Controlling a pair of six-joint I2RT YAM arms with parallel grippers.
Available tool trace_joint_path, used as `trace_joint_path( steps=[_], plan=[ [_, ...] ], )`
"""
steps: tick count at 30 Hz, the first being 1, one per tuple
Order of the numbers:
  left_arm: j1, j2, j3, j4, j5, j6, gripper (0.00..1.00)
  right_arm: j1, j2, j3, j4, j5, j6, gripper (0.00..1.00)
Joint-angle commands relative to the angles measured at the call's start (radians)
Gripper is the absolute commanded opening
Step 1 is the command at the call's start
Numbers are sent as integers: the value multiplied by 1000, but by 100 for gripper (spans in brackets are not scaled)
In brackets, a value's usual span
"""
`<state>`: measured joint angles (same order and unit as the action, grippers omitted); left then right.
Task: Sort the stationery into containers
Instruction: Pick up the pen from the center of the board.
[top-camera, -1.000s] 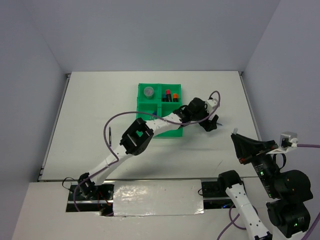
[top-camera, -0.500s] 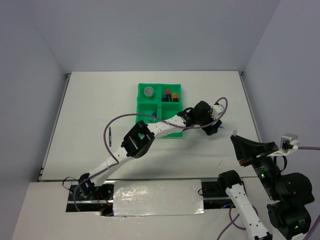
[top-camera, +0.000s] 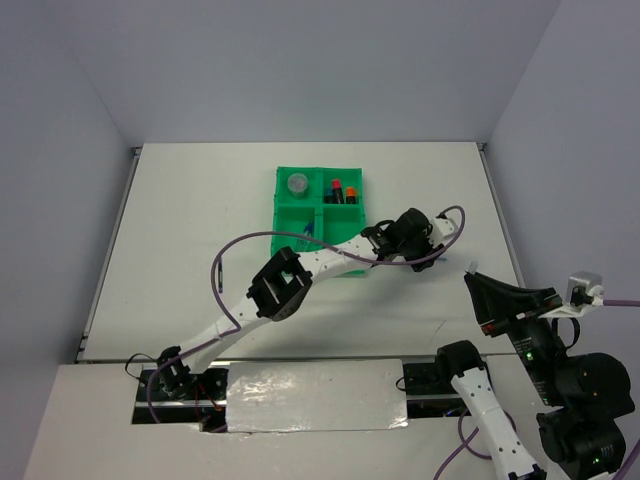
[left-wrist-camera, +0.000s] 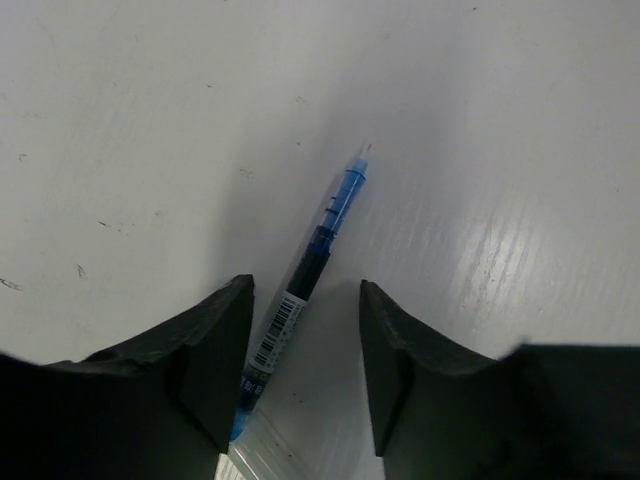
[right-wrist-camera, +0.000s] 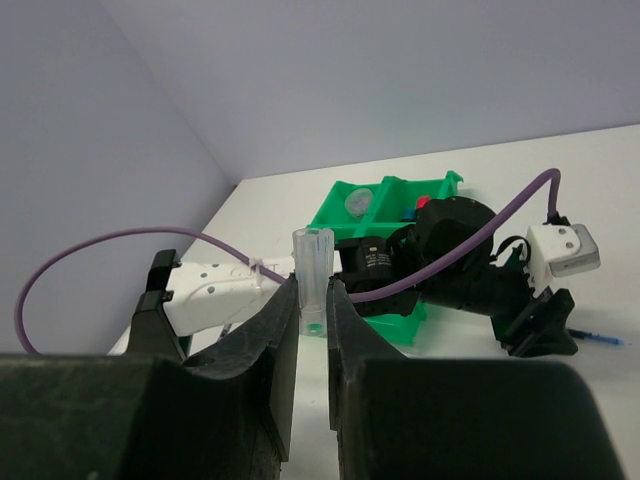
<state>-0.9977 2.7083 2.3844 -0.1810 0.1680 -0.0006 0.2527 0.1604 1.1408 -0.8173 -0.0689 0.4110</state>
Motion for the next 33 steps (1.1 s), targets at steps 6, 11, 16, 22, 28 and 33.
trace_joint_path(
  steps=[6, 11, 16, 22, 28, 33],
  plan=[
    [-4, 70, 6, -97, 22, 17, 33, 5, -12, 8, 23, -11, -12, 0],
    [-5, 73, -1, -74, 39, 10, 12, 6, -21, -10, 29, -8, -8, 0],
    [14, 57, -21, 27, 67, -65, 0, 5, -19, -19, 32, 0, -15, 0],
    [62, 27, -43, 142, 62, -183, 0, 7, -19, -21, 26, 17, -20, 0],
    [91, -171, -324, 383, 61, -274, 0, 7, -10, -56, 49, 64, -24, 0],
    [96, -395, -505, 554, 31, -320, 0, 8, 4, -118, 108, 112, -6, 0]
  ],
)
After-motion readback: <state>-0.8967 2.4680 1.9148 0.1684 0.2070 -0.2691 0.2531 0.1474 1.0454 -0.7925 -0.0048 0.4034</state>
